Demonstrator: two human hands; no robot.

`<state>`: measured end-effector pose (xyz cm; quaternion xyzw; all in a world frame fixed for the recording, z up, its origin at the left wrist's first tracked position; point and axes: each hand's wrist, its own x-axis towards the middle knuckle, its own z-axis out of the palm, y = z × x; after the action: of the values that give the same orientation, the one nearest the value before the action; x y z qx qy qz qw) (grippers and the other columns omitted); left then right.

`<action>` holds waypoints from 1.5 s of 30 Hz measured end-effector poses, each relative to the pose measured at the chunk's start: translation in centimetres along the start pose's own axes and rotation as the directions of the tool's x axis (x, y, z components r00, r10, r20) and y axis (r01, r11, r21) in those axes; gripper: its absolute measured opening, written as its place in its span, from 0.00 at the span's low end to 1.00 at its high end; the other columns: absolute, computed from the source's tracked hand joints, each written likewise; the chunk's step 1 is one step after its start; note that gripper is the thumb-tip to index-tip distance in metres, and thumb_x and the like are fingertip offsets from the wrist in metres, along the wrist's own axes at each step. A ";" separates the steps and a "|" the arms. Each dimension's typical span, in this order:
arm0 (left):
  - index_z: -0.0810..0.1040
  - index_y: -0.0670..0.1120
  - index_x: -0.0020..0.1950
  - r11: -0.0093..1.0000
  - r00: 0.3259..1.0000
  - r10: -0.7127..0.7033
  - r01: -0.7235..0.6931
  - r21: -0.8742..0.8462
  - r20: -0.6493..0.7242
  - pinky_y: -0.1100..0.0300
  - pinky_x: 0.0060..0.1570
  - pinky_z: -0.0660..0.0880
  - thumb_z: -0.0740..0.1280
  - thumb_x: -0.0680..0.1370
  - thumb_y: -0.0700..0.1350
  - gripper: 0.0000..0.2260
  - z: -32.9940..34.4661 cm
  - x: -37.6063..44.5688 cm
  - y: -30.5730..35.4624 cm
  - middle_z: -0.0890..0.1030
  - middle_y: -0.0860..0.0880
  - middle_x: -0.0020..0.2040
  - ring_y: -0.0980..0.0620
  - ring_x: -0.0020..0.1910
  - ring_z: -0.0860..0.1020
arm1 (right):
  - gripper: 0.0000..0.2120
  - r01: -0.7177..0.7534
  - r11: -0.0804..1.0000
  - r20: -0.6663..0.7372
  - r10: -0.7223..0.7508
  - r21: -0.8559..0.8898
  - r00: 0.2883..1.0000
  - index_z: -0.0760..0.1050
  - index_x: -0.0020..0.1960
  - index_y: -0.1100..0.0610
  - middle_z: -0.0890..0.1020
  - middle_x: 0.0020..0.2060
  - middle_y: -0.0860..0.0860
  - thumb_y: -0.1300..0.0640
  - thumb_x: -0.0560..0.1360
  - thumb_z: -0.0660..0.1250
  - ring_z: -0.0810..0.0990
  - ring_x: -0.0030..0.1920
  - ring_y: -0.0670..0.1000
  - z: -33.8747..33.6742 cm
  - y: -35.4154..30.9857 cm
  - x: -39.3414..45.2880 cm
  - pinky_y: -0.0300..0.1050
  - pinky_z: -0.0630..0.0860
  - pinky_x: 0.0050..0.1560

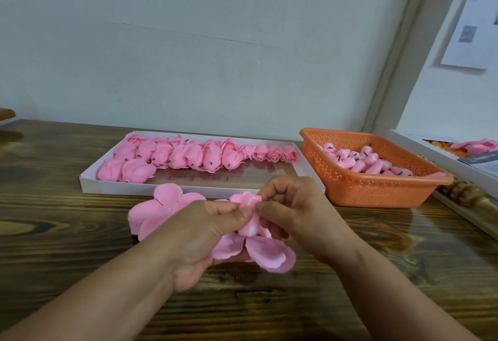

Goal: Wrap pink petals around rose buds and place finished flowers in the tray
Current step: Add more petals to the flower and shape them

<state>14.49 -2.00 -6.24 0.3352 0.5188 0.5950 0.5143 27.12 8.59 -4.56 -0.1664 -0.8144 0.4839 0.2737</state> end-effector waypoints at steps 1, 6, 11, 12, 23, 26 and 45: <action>0.84 0.42 0.34 1.000 1.000 0.012 -0.012 0.015 -0.017 0.61 0.37 0.80 0.68 0.73 0.44 0.11 0.1 0.1 0.1 0.85 0.40 0.43 0.46 0.41 0.83 | 0.06 -0.006 1.000 -0.012 0.007 0.008 1.000 0.74 0.39 0.64 0.76 0.23 0.50 0.68 0.75 0.66 0.72 0.21 0.45 0.0 0.0 0.1 0.35 0.68 0.23; 0.83 0.43 0.35 0.990 0.995 0.064 -0.053 0.130 -0.079 0.56 0.40 0.73 0.66 0.77 0.45 0.13 0.5 0.7 0.5 0.83 0.39 0.40 0.44 0.39 0.78 | 0.07 0.000 1.000 -0.049 0.001 0.024 0.999 0.74 0.42 0.60 0.74 0.23 0.51 0.70 0.75 0.64 0.70 0.21 0.45 0.1 -0.1 0.8 0.35 0.67 0.22; 0.83 0.44 0.32 0.983 1.000 -0.014 0.018 0.180 -0.020 0.62 0.31 0.75 0.68 0.75 0.44 0.12 0.0 0.7 1.2 0.83 0.41 0.39 0.47 0.38 0.79 | 0.08 0.017 0.999 0.169 -0.010 -0.041 0.985 0.78 0.48 0.60 0.73 0.22 0.45 0.69 0.76 0.62 0.67 0.22 0.41 -1.1 -0.2 1.2 0.32 0.64 0.23; 0.83 0.43 0.33 0.985 0.999 -0.033 0.036 0.172 -0.021 0.62 0.30 0.74 0.68 0.76 0.43 0.12 -0.1 0.8 1.2 0.83 0.41 0.39 0.47 0.36 0.79 | 0.08 0.025 0.999 0.173 -0.016 -0.046 0.985 0.79 0.46 0.61 0.73 0.22 0.45 0.69 0.77 0.63 0.67 0.22 0.41 -1.2 -0.1 1.2 0.32 0.64 0.23; 0.80 0.33 0.44 0.888 0.996 -0.019 -0.021 -0.458 -0.083 0.57 0.39 0.82 0.65 0.70 0.31 0.06 0.6 1.0 0.1 0.84 0.36 0.46 0.46 0.42 0.84 | 0.07 0.004 0.998 -0.194 -0.017 -0.067 0.981 0.78 0.40 0.67 0.73 0.19 0.46 0.69 0.75 0.64 0.68 0.21 0.44 -0.8 0.9 2.0 0.36 0.66 0.22; 0.76 0.31 0.53 0.895 0.981 -0.013 -0.076 -0.439 -0.196 0.59 0.37 0.82 0.60 0.78 0.31 0.07 1.3 1.2 -0.3 0.84 0.37 0.46 0.47 0.41 0.84 | 0.09 0.029 0.990 -0.212 -0.058 -0.135 0.975 0.79 0.37 0.61 0.73 0.19 0.45 0.68 0.75 0.65 0.68 0.23 0.45 -0.5 0.7 2.1 0.38 0.66 0.25; 0.77 0.35 0.59 0.980 0.982 -0.111 0.083 -0.180 -0.154 0.56 0.39 0.83 0.57 0.82 0.44 0.15 0.9 0.9 0.7 0.84 0.37 0.49 0.41 0.48 0.84 | 0.09 0.214 0.825 0.149 -0.158 -0.524 0.976 0.81 0.47 0.59 0.77 0.33 0.45 0.67 0.75 0.63 0.73 0.32 0.45 -1.1 -1.8 1.0 0.38 0.68 0.31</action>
<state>14.96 -0.86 -5.49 0.2139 0.5214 0.6372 0.5257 26.98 9.04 -2.31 -0.1319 -0.9420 0.2154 0.2211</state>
